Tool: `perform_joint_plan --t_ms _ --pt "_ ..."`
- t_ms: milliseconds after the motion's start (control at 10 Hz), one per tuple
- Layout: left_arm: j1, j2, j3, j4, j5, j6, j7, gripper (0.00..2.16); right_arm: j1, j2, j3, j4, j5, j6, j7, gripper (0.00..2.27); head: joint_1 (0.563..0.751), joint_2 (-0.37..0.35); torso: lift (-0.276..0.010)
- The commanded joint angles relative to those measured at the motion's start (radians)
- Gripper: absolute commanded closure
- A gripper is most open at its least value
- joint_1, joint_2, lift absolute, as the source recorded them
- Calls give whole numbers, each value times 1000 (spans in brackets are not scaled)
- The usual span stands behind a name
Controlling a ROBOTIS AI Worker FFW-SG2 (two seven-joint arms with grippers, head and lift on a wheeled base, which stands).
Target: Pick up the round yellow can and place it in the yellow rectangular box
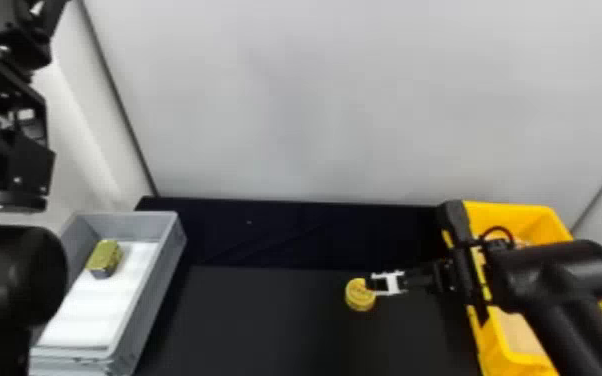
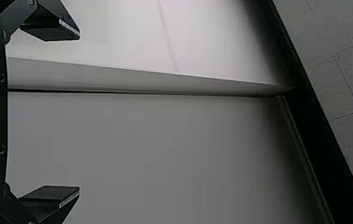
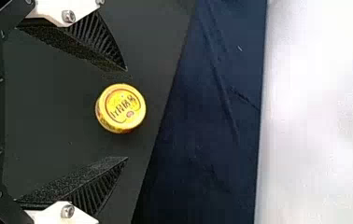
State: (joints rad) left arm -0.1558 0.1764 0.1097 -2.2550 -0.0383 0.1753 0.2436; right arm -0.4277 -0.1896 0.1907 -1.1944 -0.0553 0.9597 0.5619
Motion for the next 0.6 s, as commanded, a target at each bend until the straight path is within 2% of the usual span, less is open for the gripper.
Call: perform_joint_plan --t_ms 0,100,300,500 --pt "-8 -1 -7 8 0 -3 -6 111 -49 45 41 127 256 -105 178 107 663 54 1" --pt "-8 -3 -7 9 0 -3 -6 111 -51 78 27 151 367 -148 218 96 663 54 1" --pt "-18 -3 -11 14 0 -13 -13 111 -78 72 115 230 362 -255 212 96 663 54 1" --pt "-25 -3 -18 18 0 -13 -16 111 -88 75 130 279 358 -329 184 94 663 54 1"
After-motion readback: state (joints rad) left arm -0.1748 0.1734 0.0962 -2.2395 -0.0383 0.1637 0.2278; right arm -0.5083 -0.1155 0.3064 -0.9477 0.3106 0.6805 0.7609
